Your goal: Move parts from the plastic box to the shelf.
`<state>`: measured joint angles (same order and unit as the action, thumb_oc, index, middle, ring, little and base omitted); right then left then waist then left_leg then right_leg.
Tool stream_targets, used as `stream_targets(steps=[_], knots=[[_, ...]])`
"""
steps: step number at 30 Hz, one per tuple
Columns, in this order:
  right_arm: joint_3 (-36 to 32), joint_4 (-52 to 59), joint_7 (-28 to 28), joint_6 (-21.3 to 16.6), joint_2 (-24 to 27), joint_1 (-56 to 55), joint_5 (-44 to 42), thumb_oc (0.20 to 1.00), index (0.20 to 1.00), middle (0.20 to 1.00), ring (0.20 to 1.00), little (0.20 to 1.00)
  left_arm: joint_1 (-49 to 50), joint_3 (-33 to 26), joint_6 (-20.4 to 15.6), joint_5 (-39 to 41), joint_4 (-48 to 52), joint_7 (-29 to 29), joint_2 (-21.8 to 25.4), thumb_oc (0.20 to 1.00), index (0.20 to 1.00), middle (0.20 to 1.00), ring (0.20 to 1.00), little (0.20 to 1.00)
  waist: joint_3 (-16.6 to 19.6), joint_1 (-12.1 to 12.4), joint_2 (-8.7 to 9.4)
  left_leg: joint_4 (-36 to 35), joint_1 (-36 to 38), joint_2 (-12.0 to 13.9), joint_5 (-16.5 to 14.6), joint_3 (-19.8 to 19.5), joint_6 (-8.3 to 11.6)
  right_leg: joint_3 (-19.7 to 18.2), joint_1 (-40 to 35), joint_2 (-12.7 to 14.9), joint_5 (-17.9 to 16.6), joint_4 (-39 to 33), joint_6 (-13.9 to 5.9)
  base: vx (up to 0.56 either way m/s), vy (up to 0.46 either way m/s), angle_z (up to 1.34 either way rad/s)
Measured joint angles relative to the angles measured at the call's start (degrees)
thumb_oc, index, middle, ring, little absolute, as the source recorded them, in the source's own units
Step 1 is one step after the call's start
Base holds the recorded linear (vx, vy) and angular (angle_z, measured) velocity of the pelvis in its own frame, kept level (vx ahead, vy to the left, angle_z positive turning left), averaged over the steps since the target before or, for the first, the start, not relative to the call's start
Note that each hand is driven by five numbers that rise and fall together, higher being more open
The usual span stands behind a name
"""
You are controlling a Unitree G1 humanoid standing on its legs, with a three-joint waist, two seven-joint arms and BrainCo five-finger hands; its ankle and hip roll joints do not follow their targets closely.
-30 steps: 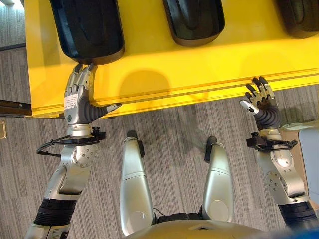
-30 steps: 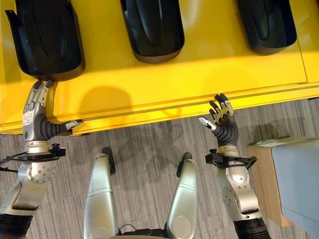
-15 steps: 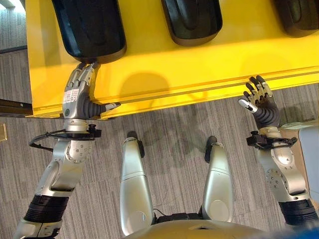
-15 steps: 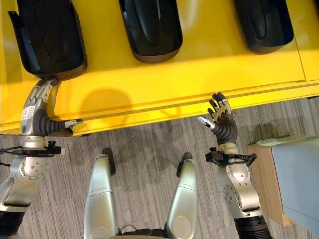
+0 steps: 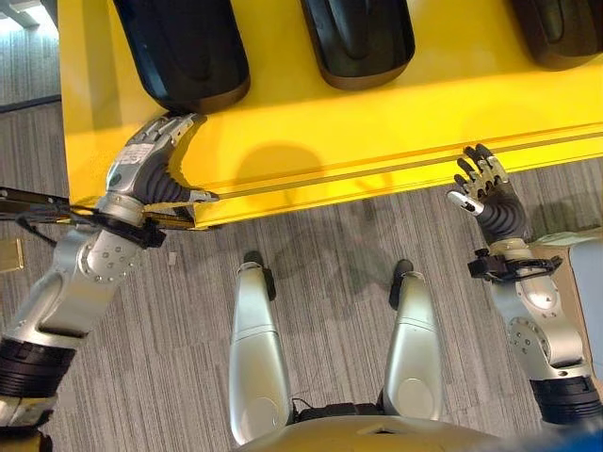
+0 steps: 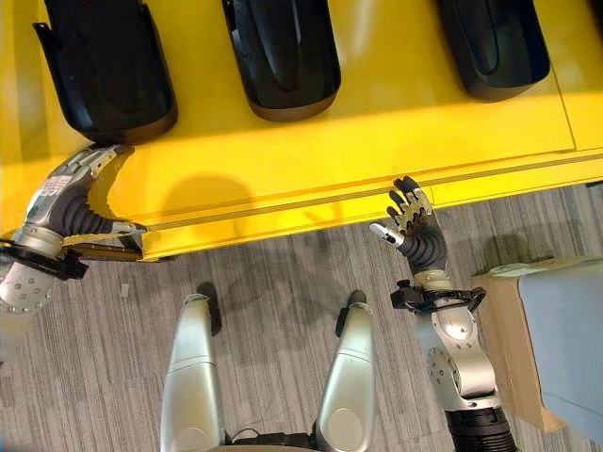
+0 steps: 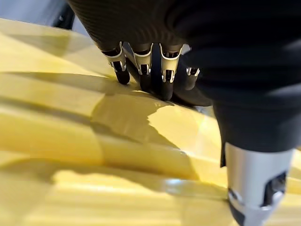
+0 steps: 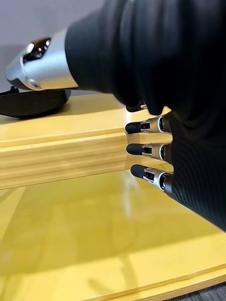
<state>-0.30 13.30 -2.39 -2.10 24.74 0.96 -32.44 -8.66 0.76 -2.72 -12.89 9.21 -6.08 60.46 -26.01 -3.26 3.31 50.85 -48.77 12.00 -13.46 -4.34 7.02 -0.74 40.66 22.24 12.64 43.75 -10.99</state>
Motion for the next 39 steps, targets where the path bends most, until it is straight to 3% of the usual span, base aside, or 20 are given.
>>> stream_targets(steps=[2, 4, 7, 12, 17, 18, 21, 23, 28, 30, 39], knots=[[-0.1, -0.2, 0.4, 0.0, 0.0, -0.5, 0.0, 1.0, 1.0, 1.0, 1.0, 1.0, -7.1, 0.9, 1.0, 2.8, -3.3, -0.7, 1.7, 1.0, 1.0, 1.0, 1.0, 1.0, 0.4, 0.4, -0.4, -0.1, 0.0, -0.1, 0.0, 0.0, 0.08, 0.0, -0.2, 0.0, 0.0, -0.2, 0.0, 0.0, 0.0, 0.0], [0.0, -0.2, 1.7, 0.0, 0.0, -0.8, 0.0, 1.0, 1.0, 1.0, 1.0, 1.0, -14.0, -1.9, 2.5, 3.4, -6.7, -1.6, 3.1, 1.0, 1.0, 1.0, 1.0, 1.0, 0.5, -0.3, -0.35, -0.1, 0.0, 0.0, 0.1, 0.0, -0.17, 0.0, -0.3, -0.1, 0.0, -0.4, 0.01, 0.0, 0.0, 0.0], [0.0, -0.2, 2.5, 0.0, 0.0, -1.2, 0.0, 1.0, 1.0, 1.0, 1.0, 1.0, -18.0, -4.0, 2.5, 4.5, -8.4, -1.8, 3.8, 1.0, 1.0, 1.0, 1.0, 1.0, 0.9, -1.1, -0.51, 0.0, 0.1, 0.0, 0.0, 0.1, -0.07, 0.1, -0.7, -0.1, -0.1, -0.8, -0.09, 0.0, 0.0, 0.0], [0.0, -0.7, 2.8, 0.0, 0.0, -1.2, 0.0, 1.0, 1.0, 1.0, 1.0, 1.0, -14.9, -5.3, 2.5, 4.9, -8.1, -1.2, 3.4, 1.0, 1.0, 1.0, 1.0, 1.0, 1.2, -2.1, -0.43, 0.3, 0.2, 0.0, -0.3, 0.3, 0.18, 0.2, -1.1, -0.1, -0.2, -1.2, -0.26, 0.0, 0.0, 0.0], [0.1, -0.8, 3.4, 0.3, -0.1, -1.2, 0.0, 1.0, 1.0, 1.0, 1.0, 1.0, -7.2, -11.0, 2.2, 5.6, -3.9, 0.0, 1.1, 1.0, 1.0, 1.0, 1.0, 1.0, 1.2, -1.6, -0.47, 0.1, 0.7, 0.0, -0.6, 0.4, -0.18, 0.2, -1.6, -0.1, -0.2, -1.6, -0.26, 0.0, 0.0, -0.01], [0.1, -0.9, 3.6, 0.5, -0.1, -1.5, 0.0, 1.0, 1.0, 1.0, 1.0, 1.0, -3.4, -14.2, 1.8, 5.8, -1.0, 0.3, -1.2, 1.0, 1.0, 1.0, 1.0, 1.0, 1.2, -1.7, -0.46, 0.0, 1.1, 0.0, -0.9, 0.5, -0.15, 0.1, -2.0, 0.0, -0.2, -2.0, -0.27, 0.0, 0.0, 0.0], [-0.1, -0.8, 3.9, 0.5, -0.1, -2.2, 0.0, 1.0, 1.0, 1.0, 1.0, 1.0, 2.1, -16.2, 0.8, 7.6, 2.2, 1.6, -2.2, 1.0, 1.0, 1.0, 1.0, 1.0, 1.3, -0.8, -0.5, -0.3, 1.4, 0.0, -0.9, 0.6, -0.08, 0.1, -2.2, -0.1, -0.2, -2.6, -0.2, 0.01, 0.01, -0.03], [-0.4, -0.6, 4.0, 0.3, -0.2, -2.8, 0.0, 1.0, 1.0, 1.0, 1.0, 1.0, 5.8, -18.8, -0.4, 10.4, 5.2, 2.1, -6.2, 1.0, 1.0, 1.0, 1.0, 1.0, 1.3, -0.7, -0.57, -0.5, 1.6, 0.0, -0.9, 0.9, -0.09, 0.0, -2.4, 0.0, -0.3, -2.9, -0.03, 0.0, 0.0, 0.0], [-0.8, 1.5, 4.6, 0.4, -0.2, -3.4, 0.0, 1.0, 1.0, 1.0, 1.0, 1.0, 11.3, -19.4, -3.3, 17.2, 8.6, 2.1, -15.0, 1.0, 1.0, 1.0, 1.0, 1.0, 1.3, -0.3, -0.59, -0.7, 1.8, 0.0, -1.0, 0.8, -0.11, 0.2, -2.7, -0.1, -0.3, -2.9, -0.1, 0.0, 0.002, 0.01], [-0.5, 2.2, 4.7, 0.4, -0.1, -4.3, 0.0, 1.0, 1.0, 1.0, 1.0, 1.0, 12.7, -19.6, -4.6, 20.4, 9.5, 1.2, -20.5, 1.0, 1.0, 1.0, 1.0, 1.0, 1.3, -0.4, -0.67, -0.7, 2.0, 0.0, -0.9, 0.8, 0.1, 0.4, -3.1, 0.0, -0.3, -3.0, -0.16, 0.0, 0.002, 0.02], [1.7, 4.3, 4.4, -2.7, 0.0, -5.0, -1.0, 1.0, 1.0, 1.0, 1.0, 1.0, 14.1, -18.0, -9.5, 28.0, 12.8, -4.6, -28.9, 1.0, 1.0, 1.0, 1.0, 1.0, 1.3, 0.1, -0.73, -1.7, 3.0, 0.0, -0.8, 0.8, -0.36, 0.7, -4.2, 0.1, -0.2, -3.7, -0.2, 0.0, -0.003, 0.01]])
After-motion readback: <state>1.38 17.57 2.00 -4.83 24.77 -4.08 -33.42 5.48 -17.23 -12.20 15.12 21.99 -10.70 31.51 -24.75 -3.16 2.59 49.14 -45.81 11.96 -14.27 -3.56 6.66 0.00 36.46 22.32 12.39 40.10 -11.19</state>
